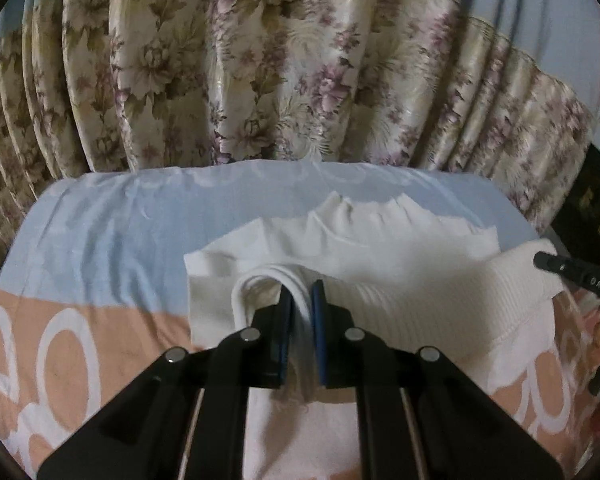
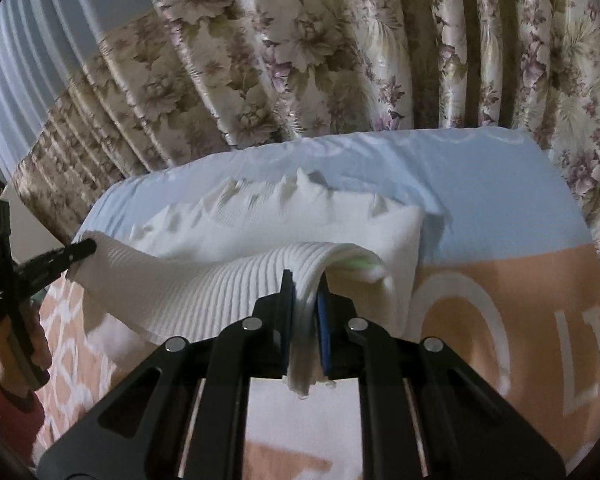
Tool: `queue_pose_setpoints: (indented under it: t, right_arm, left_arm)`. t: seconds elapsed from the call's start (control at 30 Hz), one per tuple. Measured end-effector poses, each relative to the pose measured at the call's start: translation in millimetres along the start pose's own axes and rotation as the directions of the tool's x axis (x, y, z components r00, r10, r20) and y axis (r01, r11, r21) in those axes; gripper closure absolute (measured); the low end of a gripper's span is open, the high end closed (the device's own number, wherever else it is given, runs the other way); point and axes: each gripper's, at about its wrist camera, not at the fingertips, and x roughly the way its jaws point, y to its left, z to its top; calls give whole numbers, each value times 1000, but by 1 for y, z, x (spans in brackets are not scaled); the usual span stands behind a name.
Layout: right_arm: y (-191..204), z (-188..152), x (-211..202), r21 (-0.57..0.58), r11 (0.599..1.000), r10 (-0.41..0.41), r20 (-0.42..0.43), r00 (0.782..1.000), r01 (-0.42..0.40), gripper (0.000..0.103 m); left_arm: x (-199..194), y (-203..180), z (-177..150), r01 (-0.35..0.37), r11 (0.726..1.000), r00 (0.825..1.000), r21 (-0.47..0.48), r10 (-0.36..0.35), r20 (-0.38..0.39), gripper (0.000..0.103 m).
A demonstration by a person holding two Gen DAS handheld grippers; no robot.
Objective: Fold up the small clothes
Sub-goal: 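Lift the hem with both tools and fold it up over the folded sleeves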
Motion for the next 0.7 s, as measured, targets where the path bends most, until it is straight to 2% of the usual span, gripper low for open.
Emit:
queue_pose_setpoints:
  t: [0.13, 0.27, 0.43, 0.5, 0.53, 0.6, 0.63, 0.67, 0.7]
  right_arm:
    - [-8, 16, 33, -21, 1000, -19, -44, 999, 18, 92]
    - [-17, 13, 64, -27, 999, -49, -101, 994, 46, 92]
    - [-19, 1, 82, -70, 993, -98, -117, 988, 90, 89]
    - [-17, 1, 80, -82, 992, -109, -113, 988, 100, 87]
    - [-17, 0, 78, -87, 991, -111, -111, 988, 101, 85]
    - [-15, -1, 69, -93, 991, -108, -100, 989, 99, 79]
    - [-13, -3, 63, -90, 991, -102, -90, 991, 94, 75]
    - [-13, -3, 60, -88, 992, -99, -85, 991, 91, 71]
    - [-11, -6, 56, -87, 993, -91, -81, 993, 84, 70]
  left_arm:
    - [29, 12, 9, -14, 1000, 999, -1, 14, -34, 92]
    - [61, 19, 1, -37, 999, 994, -2, 36, -108, 92]
    - [76, 26, -4, -59, 998, 988, 0, 59, -141, 78]
    - [75, 28, -4, -55, 998, 988, -2, 54, -146, 76]
    - [76, 27, -4, -56, 998, 988, -3, 55, -147, 72]
    - [72, 27, -4, -46, 999, 988, -18, 43, -151, 58]
    - [69, 26, -4, -46, 999, 988, -25, 42, -147, 45]
    - [64, 24, -5, -45, 999, 989, -26, 41, -139, 39]
    - [61, 21, -6, -43, 999, 990, -22, 40, -135, 39]
